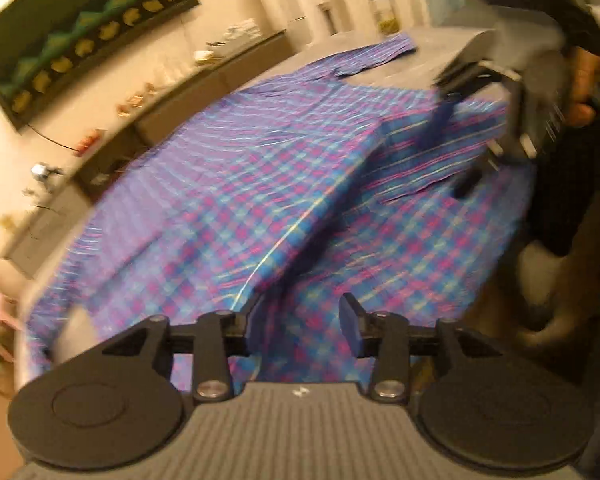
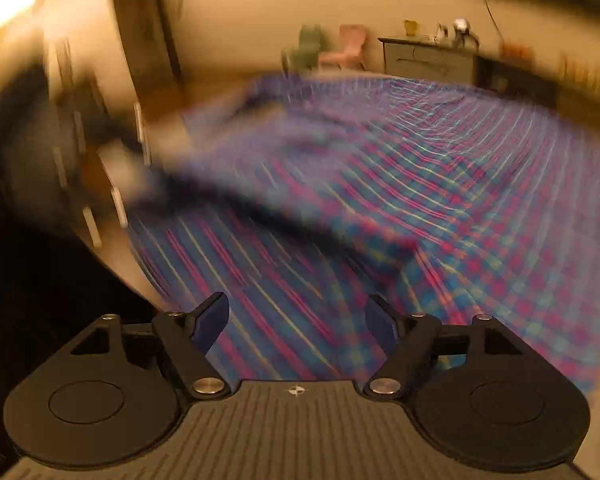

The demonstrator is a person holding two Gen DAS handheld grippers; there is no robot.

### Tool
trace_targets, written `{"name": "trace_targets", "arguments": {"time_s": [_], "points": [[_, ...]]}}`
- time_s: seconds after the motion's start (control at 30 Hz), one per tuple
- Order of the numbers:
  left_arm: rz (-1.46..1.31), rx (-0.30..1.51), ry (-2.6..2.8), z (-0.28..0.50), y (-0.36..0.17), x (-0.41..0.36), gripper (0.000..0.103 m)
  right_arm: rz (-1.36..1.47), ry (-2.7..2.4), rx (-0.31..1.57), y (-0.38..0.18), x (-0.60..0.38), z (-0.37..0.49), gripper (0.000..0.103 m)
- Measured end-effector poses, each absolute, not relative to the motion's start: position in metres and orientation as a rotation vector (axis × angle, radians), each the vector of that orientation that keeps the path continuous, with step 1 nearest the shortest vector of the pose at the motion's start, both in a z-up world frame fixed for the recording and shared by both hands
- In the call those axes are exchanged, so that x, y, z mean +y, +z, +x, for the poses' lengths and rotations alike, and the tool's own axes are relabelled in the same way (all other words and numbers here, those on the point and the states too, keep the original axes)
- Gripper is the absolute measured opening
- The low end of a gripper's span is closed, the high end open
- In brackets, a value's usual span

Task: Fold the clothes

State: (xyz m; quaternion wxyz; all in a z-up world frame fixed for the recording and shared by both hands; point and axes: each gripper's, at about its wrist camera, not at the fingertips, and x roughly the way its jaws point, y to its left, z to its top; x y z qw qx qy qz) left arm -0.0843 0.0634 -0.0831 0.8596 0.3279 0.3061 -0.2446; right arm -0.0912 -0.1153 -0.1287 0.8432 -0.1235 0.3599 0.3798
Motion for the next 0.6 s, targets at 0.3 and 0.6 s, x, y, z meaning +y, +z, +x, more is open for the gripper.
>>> {"name": "trace_targets", "arguments": {"time_s": [0.3, 0.6], "points": [[0.724, 0.615, -0.391, -0.084, -0.08, 0.081, 0.044, -0.345, 0.716, 0.725, -0.118, -0.127, -0.102, 0.002], [0.863, 0.632, -0.341, -0.064, -0.094, 0.079, 0.048, -0.303, 0.707, 0.745, -0.13, -0.116, -0.091, 0.05]]}}
